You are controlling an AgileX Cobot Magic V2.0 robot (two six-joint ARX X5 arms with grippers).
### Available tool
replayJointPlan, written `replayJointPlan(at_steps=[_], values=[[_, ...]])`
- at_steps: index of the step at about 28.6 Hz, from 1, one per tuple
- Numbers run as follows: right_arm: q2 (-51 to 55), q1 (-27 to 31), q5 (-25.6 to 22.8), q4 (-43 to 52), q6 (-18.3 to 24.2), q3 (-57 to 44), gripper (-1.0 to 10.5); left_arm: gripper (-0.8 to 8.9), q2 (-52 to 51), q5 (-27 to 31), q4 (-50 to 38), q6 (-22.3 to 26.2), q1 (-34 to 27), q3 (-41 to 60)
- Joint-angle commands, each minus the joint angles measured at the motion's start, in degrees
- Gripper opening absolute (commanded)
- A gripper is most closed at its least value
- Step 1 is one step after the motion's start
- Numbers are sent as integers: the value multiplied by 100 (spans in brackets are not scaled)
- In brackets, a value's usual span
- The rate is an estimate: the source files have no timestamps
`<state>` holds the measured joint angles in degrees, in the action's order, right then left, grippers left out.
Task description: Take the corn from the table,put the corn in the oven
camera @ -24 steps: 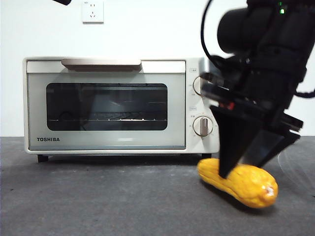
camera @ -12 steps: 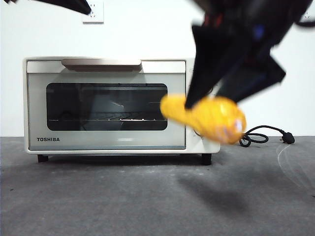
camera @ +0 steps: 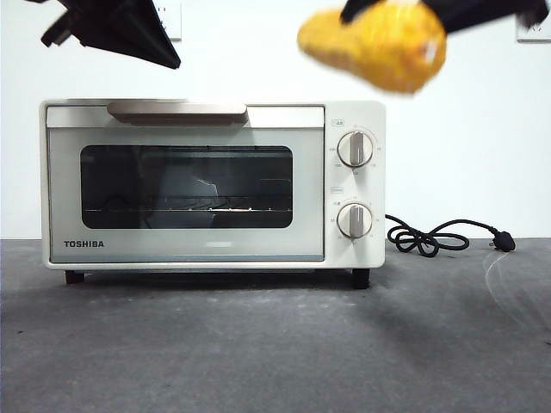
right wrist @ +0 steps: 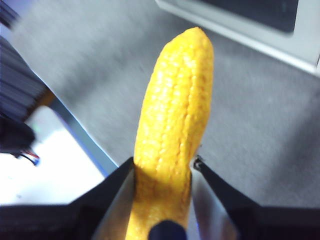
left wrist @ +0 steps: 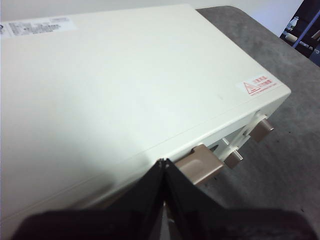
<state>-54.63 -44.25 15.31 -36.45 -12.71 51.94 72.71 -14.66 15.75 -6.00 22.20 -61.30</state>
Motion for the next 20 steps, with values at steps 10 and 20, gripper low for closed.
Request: replayJointPlan(at_steps=[10, 20], values=[[352, -9, 11, -129, -225, 400, -12, -6, 426, 289, 293, 140, 15, -9], [352, -9, 9, -127, -103, 844, -12, -5, 557, 264, 1360, 181, 72, -9]])
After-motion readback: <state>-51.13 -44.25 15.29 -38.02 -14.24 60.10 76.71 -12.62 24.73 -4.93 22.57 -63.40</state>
